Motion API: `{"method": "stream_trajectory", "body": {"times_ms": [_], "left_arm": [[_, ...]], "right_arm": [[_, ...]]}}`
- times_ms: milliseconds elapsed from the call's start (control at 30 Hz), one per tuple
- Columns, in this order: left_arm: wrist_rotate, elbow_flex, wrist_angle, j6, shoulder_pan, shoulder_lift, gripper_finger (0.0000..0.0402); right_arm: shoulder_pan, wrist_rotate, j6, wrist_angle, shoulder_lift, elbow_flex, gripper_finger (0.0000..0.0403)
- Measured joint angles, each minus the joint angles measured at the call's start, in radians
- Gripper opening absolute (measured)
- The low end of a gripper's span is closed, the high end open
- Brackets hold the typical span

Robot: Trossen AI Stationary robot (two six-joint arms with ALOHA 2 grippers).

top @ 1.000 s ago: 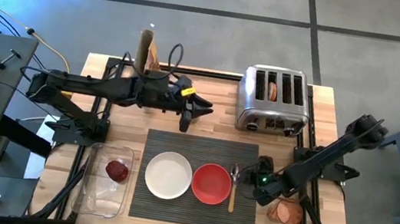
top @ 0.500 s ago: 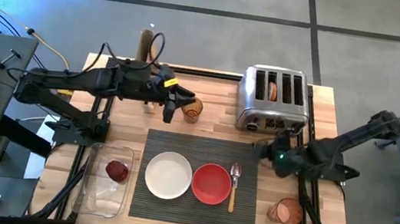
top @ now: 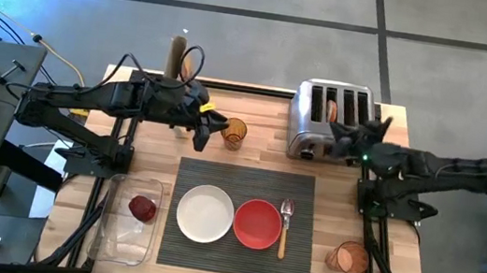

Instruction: Arrange a breakfast setting

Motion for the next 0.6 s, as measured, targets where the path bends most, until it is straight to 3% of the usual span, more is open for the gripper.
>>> {"method": "stream_trajectory", "body": {"times_ms": [200, 600], "left_arm": [[0.001, 0.0, -0.025, -0.025, 0.0, 0.0, 0.0095], [0.002, 0.0, -0.04, -0.034, 0.0, 0.0, 0.0095]], "right_arm": [[-0.144, -0.041, -0.239, 0.154, -0.021, 0.0, 0.0094], [-0.418, -0.28, -0.374, 0.245, 0.001, 0.0, 0.0094]]}}
